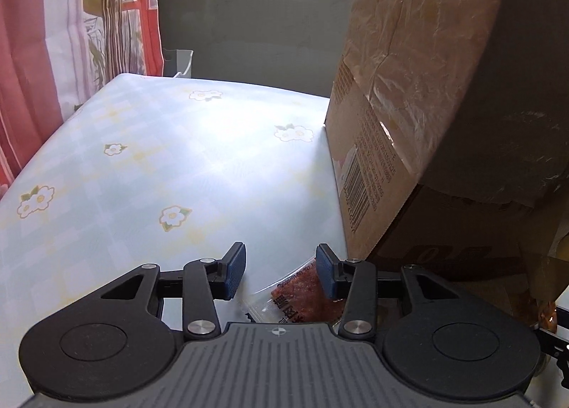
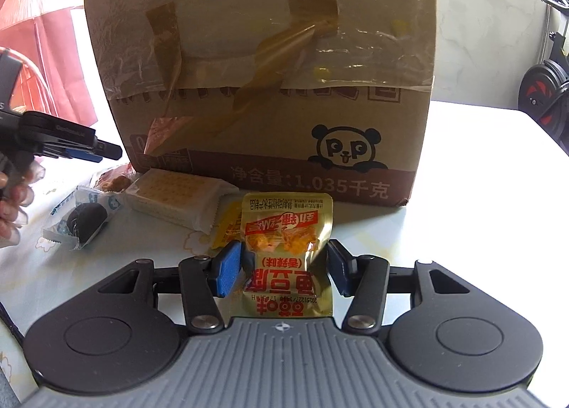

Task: Organize snacks
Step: 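Grasp the small meat packet with the left tool while the right tool grasps the gold tofu pouch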

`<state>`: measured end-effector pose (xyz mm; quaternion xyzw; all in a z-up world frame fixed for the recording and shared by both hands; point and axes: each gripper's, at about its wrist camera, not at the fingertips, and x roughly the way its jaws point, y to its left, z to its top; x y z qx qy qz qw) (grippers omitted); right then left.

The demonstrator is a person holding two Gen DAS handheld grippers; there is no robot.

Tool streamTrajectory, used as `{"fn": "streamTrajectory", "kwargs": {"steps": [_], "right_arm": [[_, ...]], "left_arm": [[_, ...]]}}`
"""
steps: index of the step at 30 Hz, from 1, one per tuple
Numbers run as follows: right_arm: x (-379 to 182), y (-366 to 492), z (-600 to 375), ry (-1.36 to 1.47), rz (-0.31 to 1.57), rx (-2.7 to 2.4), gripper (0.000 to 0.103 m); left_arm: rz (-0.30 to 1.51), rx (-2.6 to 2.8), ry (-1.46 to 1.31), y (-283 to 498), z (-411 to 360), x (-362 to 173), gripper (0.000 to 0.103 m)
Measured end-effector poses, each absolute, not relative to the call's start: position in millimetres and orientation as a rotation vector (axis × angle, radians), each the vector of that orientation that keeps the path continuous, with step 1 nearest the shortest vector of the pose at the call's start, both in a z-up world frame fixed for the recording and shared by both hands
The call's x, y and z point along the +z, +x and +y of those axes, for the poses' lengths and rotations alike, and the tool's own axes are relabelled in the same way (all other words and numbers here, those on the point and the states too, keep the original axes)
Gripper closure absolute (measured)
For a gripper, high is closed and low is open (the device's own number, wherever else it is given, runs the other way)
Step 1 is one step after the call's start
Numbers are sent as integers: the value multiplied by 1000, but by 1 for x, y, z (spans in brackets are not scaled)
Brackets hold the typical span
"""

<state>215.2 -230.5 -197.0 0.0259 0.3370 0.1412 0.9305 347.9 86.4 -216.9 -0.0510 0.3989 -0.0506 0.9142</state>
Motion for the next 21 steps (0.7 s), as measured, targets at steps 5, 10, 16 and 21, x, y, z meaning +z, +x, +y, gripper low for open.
{"fn": "streamTrajectory", "kwargs": {"steps": [5, 10, 16, 21], "right_arm": [[-197, 216, -228, 45, 690, 290, 49], [-197, 216, -228, 49, 690, 293, 49], [-197, 217, -228, 50, 689, 292, 49], [-197, 217, -230, 55, 691, 294, 49]], "left_arm": [[835, -161, -146, 340, 86, -218, 57], [828, -173, 12, 317, 70, -219, 57], [803, -202, 127, 300, 61, -219, 56], [822, -218, 142, 302, 57, -216, 55]]}}
